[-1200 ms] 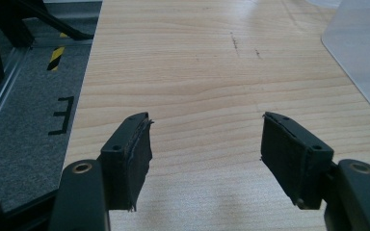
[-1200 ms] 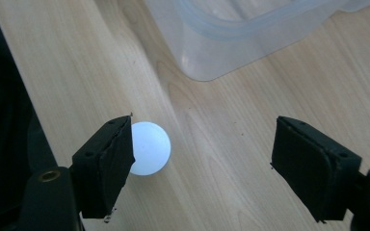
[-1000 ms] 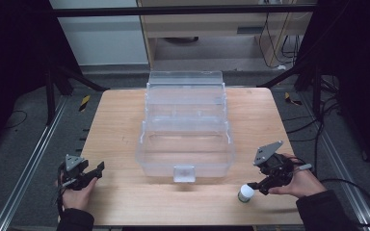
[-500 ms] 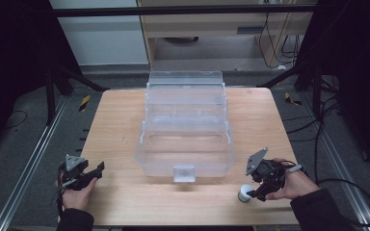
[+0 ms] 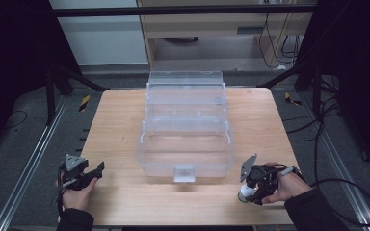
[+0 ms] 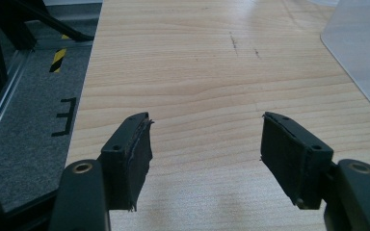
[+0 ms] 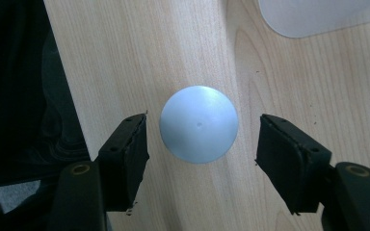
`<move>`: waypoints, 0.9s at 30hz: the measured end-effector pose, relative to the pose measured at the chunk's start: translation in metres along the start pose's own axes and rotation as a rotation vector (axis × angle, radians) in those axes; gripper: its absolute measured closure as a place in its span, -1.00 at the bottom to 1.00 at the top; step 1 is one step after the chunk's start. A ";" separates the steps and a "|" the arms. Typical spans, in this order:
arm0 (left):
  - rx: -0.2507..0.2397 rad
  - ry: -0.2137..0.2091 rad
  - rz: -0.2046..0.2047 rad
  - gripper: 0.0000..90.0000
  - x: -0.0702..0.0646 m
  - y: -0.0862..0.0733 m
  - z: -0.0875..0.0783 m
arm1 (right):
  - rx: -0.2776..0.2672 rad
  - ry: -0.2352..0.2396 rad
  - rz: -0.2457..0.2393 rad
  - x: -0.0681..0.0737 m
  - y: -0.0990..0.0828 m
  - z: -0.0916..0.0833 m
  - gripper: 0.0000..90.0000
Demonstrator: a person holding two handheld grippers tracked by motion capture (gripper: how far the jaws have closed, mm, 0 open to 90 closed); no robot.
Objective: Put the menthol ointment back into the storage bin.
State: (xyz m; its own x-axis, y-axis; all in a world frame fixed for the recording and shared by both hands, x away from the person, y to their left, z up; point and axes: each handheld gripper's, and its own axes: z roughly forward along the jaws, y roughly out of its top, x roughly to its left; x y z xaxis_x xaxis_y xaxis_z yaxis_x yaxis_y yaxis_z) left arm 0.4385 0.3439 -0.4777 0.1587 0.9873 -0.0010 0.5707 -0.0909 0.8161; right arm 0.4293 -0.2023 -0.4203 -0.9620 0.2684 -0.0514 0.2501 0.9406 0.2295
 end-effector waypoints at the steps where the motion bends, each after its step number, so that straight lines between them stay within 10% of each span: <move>1: 0.001 -0.001 0.000 -0.23 0.000 0.000 0.000 | 0.002 0.002 -0.008 0.000 0.000 0.001 -0.20; 27: 0.010 0.000 0.003 -0.23 0.000 0.000 0.001 | 0.075 0.046 -0.026 -0.003 0.007 0.021 0.09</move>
State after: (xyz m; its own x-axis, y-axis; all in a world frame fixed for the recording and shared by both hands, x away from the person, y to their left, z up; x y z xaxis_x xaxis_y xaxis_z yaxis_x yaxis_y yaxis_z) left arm 0.4392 0.3440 -0.4787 0.1602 0.9871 0.0012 0.5782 -0.0948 0.8104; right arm 0.4360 -0.1923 -0.4386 -0.9718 0.2355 -0.0111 0.2309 0.9604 0.1556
